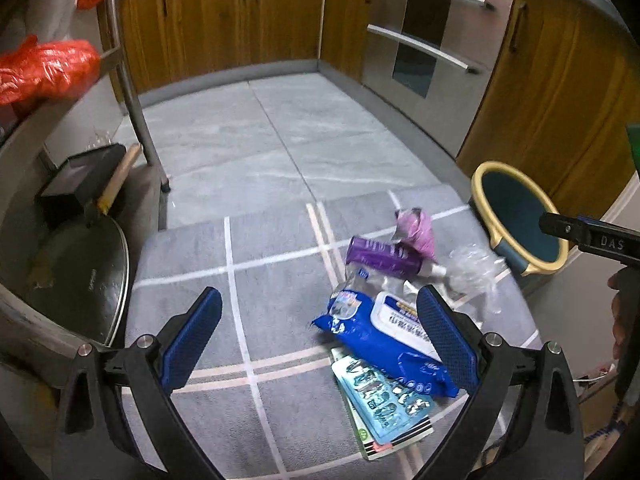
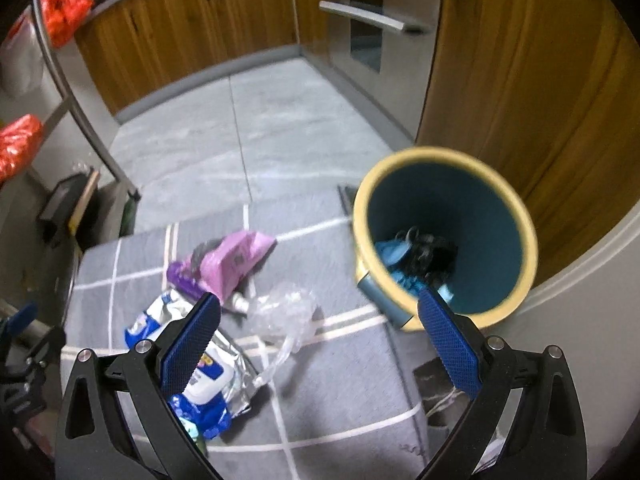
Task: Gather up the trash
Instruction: 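Move both open tools from the bin back over the trash pile, then grasp the clear plastic bag with the right tool while the left tool grasps the blue wipes packet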
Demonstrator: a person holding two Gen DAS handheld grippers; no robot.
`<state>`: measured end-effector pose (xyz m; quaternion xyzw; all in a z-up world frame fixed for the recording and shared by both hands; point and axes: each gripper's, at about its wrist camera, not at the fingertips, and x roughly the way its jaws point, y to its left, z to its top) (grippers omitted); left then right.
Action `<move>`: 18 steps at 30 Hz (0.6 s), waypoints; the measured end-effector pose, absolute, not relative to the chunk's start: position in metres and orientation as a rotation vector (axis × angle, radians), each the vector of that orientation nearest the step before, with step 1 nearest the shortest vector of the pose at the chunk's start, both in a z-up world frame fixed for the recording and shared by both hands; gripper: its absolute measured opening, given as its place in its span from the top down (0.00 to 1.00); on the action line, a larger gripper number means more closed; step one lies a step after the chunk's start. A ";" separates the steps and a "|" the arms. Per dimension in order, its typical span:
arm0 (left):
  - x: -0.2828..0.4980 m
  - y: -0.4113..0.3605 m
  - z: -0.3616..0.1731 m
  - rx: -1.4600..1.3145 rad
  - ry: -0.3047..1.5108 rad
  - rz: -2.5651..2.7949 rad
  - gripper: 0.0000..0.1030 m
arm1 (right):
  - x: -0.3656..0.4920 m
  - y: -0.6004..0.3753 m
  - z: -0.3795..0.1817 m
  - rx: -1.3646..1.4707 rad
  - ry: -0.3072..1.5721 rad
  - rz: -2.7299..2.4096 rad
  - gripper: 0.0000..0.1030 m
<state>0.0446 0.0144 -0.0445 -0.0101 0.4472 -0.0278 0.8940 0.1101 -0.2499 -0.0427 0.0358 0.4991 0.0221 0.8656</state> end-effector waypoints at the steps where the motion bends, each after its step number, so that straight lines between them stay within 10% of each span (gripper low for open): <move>1: 0.047 0.013 -0.049 -0.014 0.938 -0.055 0.07 | 0.113 -0.247 -0.048 0.070 1.067 0.044 0.05; 18: 0.072 -0.018 -0.123 -0.087 1.117 -0.128 0.08 | 0.140 -0.240 -0.103 0.067 1.233 0.034 0.05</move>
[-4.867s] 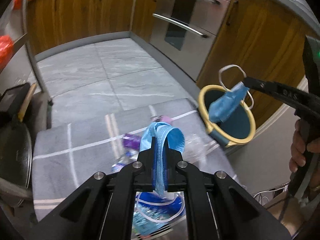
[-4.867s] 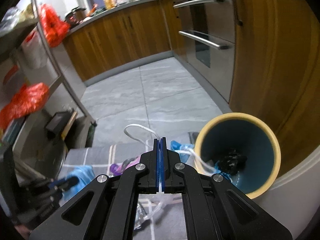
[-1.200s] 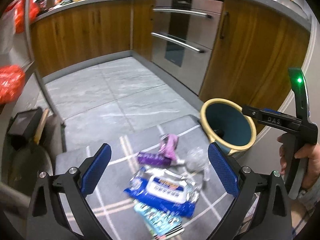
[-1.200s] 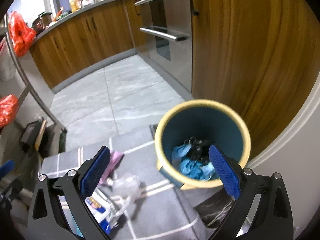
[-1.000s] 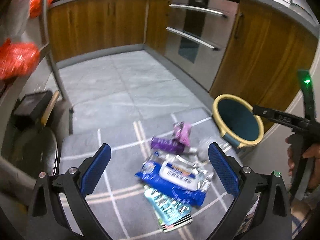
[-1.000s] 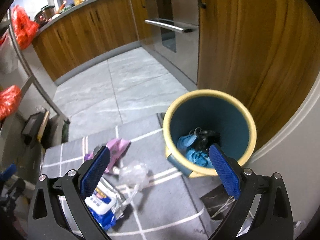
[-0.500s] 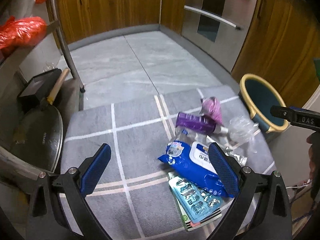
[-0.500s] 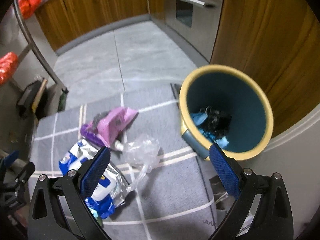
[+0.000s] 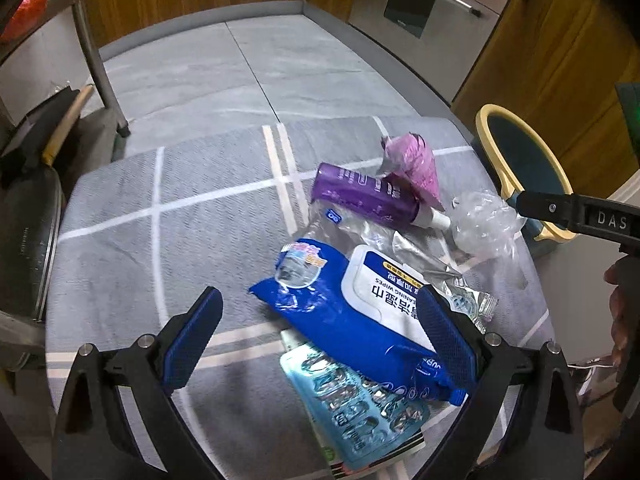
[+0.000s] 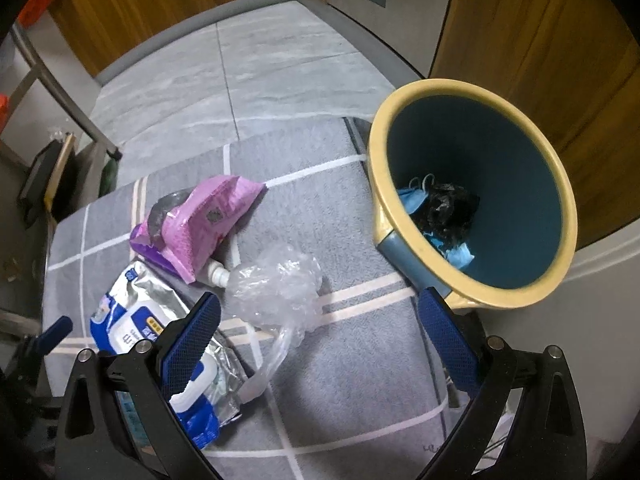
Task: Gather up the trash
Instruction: 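Grasp the clear plastic bag with the right tool while the left tool grasps the blue wipes packet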
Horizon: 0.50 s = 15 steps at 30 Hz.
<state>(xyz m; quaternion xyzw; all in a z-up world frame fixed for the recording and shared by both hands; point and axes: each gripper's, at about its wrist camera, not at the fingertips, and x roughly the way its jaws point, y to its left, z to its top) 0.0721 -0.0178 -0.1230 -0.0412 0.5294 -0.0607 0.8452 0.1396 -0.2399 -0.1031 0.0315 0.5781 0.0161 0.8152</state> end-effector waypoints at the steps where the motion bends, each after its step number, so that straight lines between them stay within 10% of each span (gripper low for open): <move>1: 0.074 -0.019 -0.125 -0.088 1.121 -0.125 0.09 | 0.141 -0.240 -0.104 0.069 1.236 0.036 0.05; 9: 0.079 -0.018 -0.143 -0.168 1.163 -0.117 0.20 | 0.147 -0.231 -0.121 0.073 1.276 0.082 0.08; 15: 0.083 -0.009 -0.151 -0.271 1.182 -0.139 0.33 | 0.148 -0.214 -0.139 0.028 1.336 0.120 0.30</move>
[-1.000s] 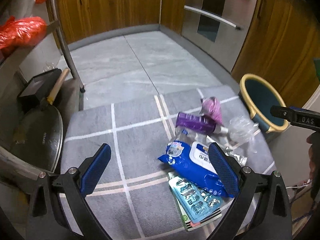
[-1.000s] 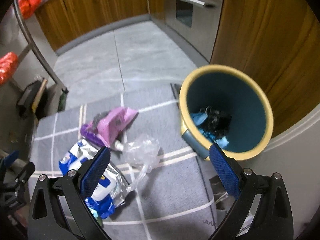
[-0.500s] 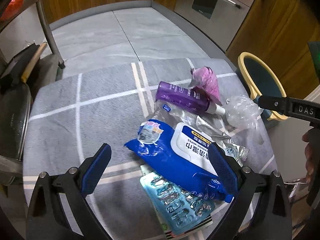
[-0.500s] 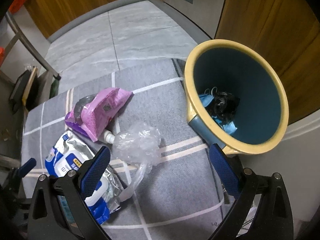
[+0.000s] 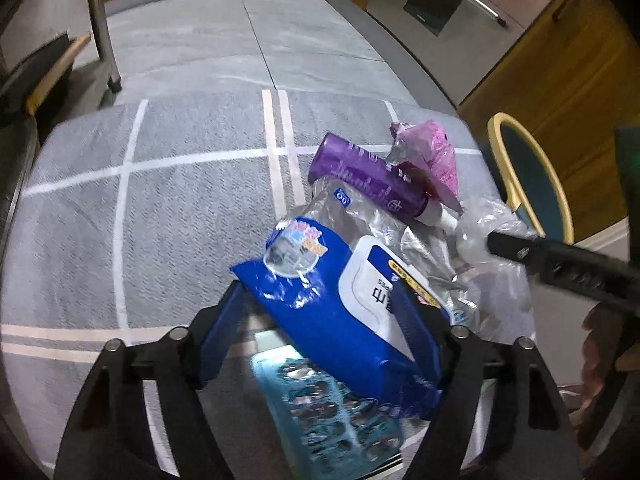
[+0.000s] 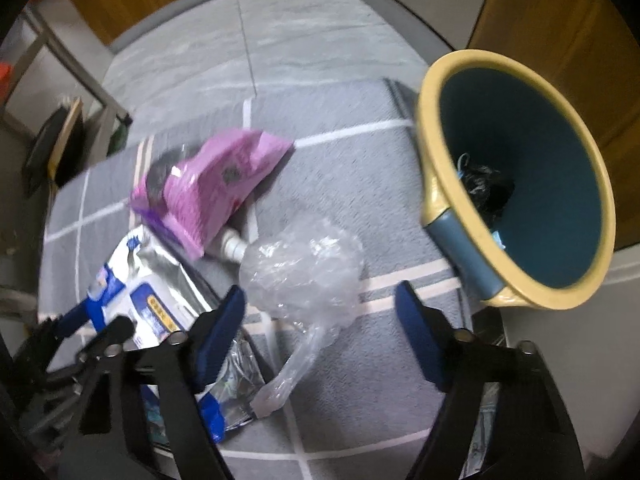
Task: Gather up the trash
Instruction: 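Grasp the clear plastic bag with the right tool while the left tool grasps the blue wipes packet, then carry the clear plastic bag and blue wipes packet over the bin with both tools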
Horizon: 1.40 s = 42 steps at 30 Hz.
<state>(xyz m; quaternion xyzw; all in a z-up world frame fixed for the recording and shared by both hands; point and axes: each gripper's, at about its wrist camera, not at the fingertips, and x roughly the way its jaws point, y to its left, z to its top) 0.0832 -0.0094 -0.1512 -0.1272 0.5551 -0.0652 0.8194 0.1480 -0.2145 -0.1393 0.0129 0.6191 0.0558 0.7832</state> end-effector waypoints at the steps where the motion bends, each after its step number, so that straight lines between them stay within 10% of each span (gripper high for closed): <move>1: 0.084 -0.009 -0.152 -0.279 1.185 -0.143 0.34 | 0.148 -0.211 -0.142 0.015 1.344 0.129 0.35; 8: 0.084 -0.003 -0.149 -0.341 1.174 -0.164 0.58 | 0.145 -0.197 -0.151 -0.020 1.383 0.180 0.66; 29: 0.084 -0.023 -0.110 -0.381 1.044 -0.336 0.90 | 0.136 -0.189 -0.150 -0.022 1.425 0.255 0.75; 42: 0.057 -0.043 -0.061 -0.156 0.949 -0.349 0.93 | 0.120 -0.210 -0.099 0.055 1.314 0.275 0.76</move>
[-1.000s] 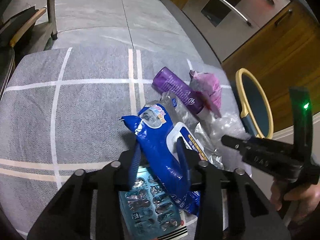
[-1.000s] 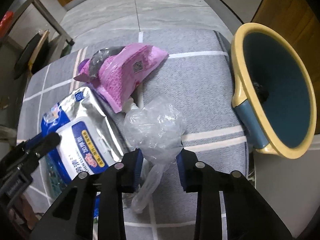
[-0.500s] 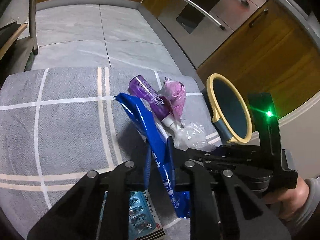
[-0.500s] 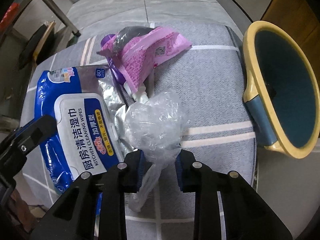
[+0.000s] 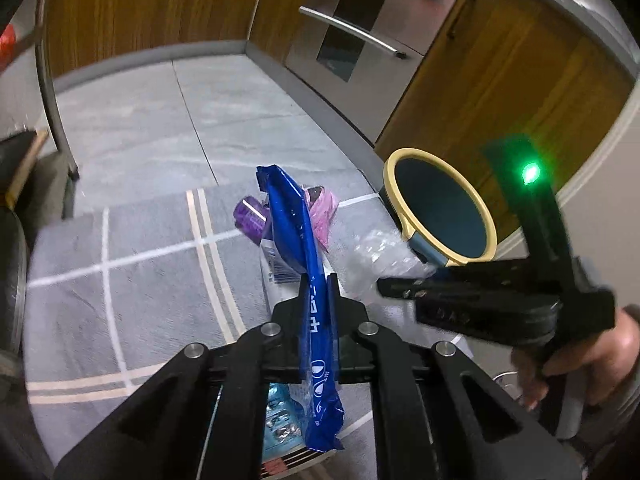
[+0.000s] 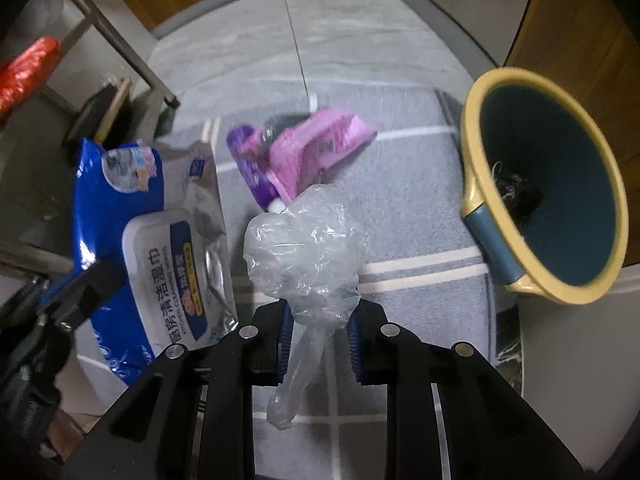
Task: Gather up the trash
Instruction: 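Carry the clear plastic bag and blue wipes packet over the bin with both tools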
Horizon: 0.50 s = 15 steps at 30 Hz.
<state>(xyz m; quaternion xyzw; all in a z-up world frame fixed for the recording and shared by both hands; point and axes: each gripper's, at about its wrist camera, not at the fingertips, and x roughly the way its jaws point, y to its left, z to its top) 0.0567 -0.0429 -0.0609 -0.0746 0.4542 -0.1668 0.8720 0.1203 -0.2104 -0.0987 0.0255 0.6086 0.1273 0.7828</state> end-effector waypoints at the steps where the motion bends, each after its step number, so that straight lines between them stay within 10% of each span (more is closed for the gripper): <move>1: 0.054 -0.043 -0.057 -0.141 0.941 -0.345 0.93 | 0.119 -0.213 -0.092 0.063 1.293 0.275 0.76; 15: 0.043 -0.038 0.010 -0.057 0.783 -0.306 0.93 | 0.118 -0.267 -0.024 0.139 1.036 0.166 0.76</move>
